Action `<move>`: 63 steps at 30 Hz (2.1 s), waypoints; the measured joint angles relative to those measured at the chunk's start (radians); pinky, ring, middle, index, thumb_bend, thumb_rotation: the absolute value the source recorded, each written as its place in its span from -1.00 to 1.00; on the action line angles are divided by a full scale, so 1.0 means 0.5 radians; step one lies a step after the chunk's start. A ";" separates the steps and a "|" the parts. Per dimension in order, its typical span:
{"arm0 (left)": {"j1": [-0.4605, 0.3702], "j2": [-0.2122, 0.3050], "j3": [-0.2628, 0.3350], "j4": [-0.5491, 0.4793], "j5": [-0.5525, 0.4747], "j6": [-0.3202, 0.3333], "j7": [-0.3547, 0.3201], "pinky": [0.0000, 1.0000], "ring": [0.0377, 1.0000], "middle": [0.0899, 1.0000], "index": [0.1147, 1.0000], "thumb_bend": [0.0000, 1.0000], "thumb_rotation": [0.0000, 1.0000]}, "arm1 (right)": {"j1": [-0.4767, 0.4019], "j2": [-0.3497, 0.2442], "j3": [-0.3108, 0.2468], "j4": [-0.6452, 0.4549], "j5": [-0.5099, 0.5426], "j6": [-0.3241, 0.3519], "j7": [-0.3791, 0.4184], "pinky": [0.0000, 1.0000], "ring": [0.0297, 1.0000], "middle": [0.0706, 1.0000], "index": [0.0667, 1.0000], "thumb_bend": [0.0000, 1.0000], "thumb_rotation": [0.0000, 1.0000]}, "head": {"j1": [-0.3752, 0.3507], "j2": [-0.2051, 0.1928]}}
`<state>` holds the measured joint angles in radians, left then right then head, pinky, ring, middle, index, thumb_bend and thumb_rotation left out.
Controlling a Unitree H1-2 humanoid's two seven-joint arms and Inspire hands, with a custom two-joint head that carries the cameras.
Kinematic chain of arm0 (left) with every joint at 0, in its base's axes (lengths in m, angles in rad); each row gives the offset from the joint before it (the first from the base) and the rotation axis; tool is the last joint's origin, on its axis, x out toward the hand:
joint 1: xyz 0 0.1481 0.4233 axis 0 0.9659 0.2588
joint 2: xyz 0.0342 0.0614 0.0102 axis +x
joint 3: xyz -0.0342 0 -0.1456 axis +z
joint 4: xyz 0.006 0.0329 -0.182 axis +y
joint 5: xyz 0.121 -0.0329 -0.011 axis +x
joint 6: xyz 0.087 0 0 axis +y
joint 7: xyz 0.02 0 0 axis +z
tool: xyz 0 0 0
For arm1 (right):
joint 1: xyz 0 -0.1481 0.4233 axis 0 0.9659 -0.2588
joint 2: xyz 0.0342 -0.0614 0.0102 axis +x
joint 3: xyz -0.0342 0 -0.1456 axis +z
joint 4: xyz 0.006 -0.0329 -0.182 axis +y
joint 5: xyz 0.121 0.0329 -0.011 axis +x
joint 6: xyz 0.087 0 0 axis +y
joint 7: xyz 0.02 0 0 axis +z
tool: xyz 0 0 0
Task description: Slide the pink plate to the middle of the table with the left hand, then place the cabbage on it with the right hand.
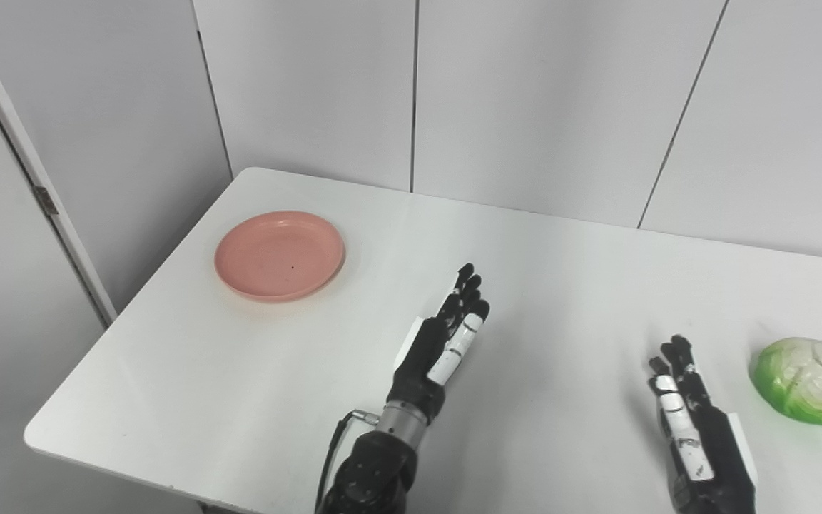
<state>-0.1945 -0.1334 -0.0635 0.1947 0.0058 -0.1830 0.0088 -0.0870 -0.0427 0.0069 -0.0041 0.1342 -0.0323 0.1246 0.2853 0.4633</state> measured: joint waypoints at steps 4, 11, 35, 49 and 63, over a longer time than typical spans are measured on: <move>-0.076 0.021 0.139 0.063 -0.065 -0.010 0.040 0.91 0.91 0.90 0.89 0.38 0.90 | -0.055 -0.036 0.000 0.066 0.024 -0.069 0.044 1.00 0.95 0.95 0.99 0.25 0.50 | 0.018 -0.049; -0.235 0.166 0.296 0.122 -0.171 -0.011 0.055 0.74 0.75 0.74 0.69 0.45 0.97 | -0.089 -0.069 -0.004 0.118 0.019 -0.131 0.045 0.99 0.91 0.92 0.94 0.26 0.44 | 0.018 -0.064; -0.553 0.638 0.730 0.288 -0.291 -0.093 0.224 0.36 0.41 0.41 0.36 0.58 1.00 | -0.078 -0.073 0.006 0.096 0.007 -0.149 0.053 0.94 0.86 0.89 0.89 0.44 0.43 | 0.055 -0.025; -0.658 0.916 0.828 0.758 -0.227 -0.230 0.333 0.44 0.47 0.45 0.41 0.72 1.00 | -0.065 -0.080 0.007 0.077 0.033 -0.149 0.080 0.97 0.87 0.88 0.89 0.44 0.43 | 0.074 -0.015; -0.673 1.017 0.876 1.038 -0.434 -0.250 0.259 0.63 0.66 0.63 0.61 0.76 1.00 | -0.052 -0.080 0.002 0.058 0.053 -0.149 0.087 1.00 0.87 0.88 0.88 0.43 0.41 | 0.098 -0.003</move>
<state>-0.5309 0.3752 0.3747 0.7140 -0.2113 -0.3082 0.1381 -0.1130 -0.0830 0.0081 0.0252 0.1610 -0.1065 0.1679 0.3344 0.4617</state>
